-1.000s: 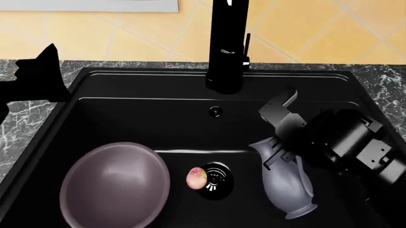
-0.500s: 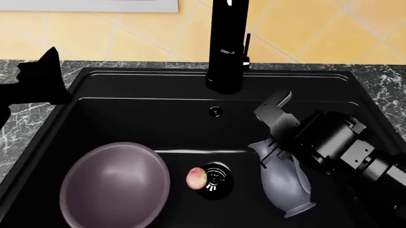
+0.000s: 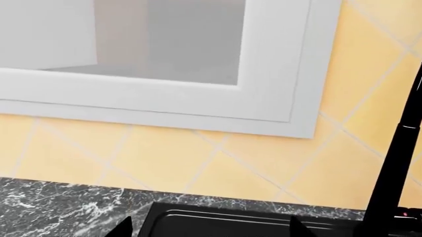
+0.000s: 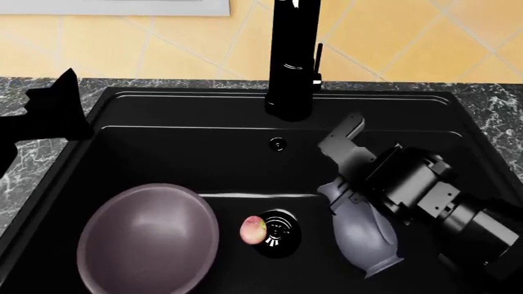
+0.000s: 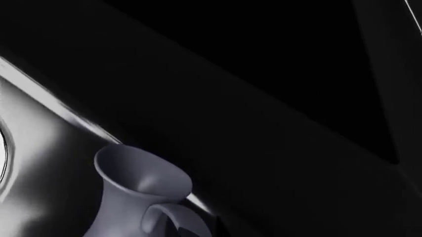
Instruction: Pick the pitcher and bowl and place them in the sink. Then turn on the water.
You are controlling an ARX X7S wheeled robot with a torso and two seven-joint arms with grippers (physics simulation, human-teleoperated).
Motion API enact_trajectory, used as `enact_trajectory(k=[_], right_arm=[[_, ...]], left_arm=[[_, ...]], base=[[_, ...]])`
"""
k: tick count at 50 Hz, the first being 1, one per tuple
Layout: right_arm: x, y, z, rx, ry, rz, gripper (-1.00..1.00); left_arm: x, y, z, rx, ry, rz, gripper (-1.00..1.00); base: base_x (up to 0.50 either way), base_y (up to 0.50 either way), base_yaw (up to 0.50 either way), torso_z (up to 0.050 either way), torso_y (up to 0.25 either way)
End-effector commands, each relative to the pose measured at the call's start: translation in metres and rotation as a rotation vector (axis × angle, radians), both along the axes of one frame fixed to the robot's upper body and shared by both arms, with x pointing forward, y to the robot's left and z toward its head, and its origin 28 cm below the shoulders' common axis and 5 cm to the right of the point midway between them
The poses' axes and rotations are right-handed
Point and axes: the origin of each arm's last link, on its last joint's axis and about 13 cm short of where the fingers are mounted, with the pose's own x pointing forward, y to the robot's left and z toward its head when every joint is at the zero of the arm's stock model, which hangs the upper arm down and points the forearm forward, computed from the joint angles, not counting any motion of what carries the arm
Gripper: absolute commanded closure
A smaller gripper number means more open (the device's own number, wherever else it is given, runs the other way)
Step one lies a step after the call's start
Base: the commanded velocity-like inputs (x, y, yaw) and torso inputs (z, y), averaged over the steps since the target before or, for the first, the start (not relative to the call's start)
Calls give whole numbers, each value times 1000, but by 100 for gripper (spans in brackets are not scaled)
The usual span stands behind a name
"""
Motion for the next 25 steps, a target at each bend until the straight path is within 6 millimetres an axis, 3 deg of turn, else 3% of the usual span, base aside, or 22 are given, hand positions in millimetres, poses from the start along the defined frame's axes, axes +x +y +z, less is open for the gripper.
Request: enact_trajectory(k=[1, 3, 4, 25], right_arm=[[-3, 4, -17, 60, 105, 23, 100], [-3, 4, -18, 60, 112, 24, 100], [-3, 4, -19, 63, 116, 26, -100], [-3, 5, -12, 95, 114, 32, -100]], left_arm=[[0, 1, -3, -7, 5, 2, -100], [0, 1, -3, -8, 5, 2, -100], [0, 1, -3, -8, 6, 2, -100], [1, 2, -4, -17, 10, 7, -100]], base=[[0, 0, 0, 0, 0], [0, 0, 0, 0, 0], [0, 0, 0, 0, 0], [0, 0, 0, 0, 0]])
